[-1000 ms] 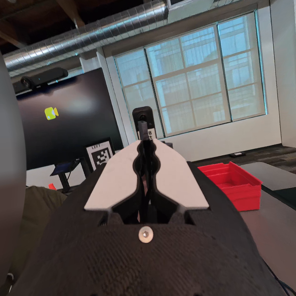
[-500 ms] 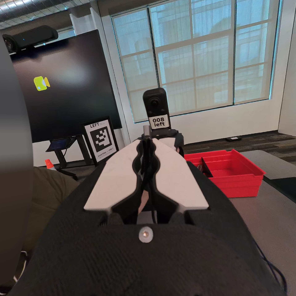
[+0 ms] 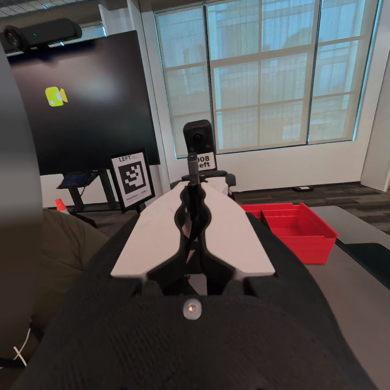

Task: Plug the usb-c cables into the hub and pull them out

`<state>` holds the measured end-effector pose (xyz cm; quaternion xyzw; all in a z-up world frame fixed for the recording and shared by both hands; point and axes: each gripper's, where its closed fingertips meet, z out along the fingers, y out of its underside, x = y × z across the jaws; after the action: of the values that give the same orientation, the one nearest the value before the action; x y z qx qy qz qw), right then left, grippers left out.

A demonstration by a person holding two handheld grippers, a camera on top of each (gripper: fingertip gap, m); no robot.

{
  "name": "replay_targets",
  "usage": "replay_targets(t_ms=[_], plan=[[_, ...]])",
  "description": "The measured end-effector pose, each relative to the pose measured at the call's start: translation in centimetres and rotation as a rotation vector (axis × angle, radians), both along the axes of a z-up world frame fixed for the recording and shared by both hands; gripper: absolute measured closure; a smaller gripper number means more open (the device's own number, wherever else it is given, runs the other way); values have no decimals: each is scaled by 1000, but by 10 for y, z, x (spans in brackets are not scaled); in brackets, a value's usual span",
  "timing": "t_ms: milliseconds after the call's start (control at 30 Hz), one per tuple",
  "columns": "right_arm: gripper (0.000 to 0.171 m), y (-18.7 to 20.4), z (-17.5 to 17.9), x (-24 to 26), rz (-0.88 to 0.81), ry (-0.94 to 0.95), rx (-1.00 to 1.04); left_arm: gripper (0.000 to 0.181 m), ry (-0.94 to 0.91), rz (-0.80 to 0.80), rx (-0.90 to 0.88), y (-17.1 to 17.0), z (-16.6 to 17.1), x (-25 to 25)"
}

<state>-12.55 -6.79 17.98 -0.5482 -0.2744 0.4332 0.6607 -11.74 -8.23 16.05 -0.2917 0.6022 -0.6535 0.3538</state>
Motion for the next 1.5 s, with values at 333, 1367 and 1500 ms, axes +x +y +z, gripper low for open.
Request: replay_targets(t_ms=[333, 1367, 1500], plan=[[162, 0, 3, -8, 86, 100, 14, 172, -61, -9, -38, -2, 12, -8], [162, 5, -5, -20, 117, 130, 125, 173, -27, 184, 93, 11, 14, -25], [162, 9, -8, -20, 122, 148, 108, 172, -17, 231, 127, 16, 11, -24]])
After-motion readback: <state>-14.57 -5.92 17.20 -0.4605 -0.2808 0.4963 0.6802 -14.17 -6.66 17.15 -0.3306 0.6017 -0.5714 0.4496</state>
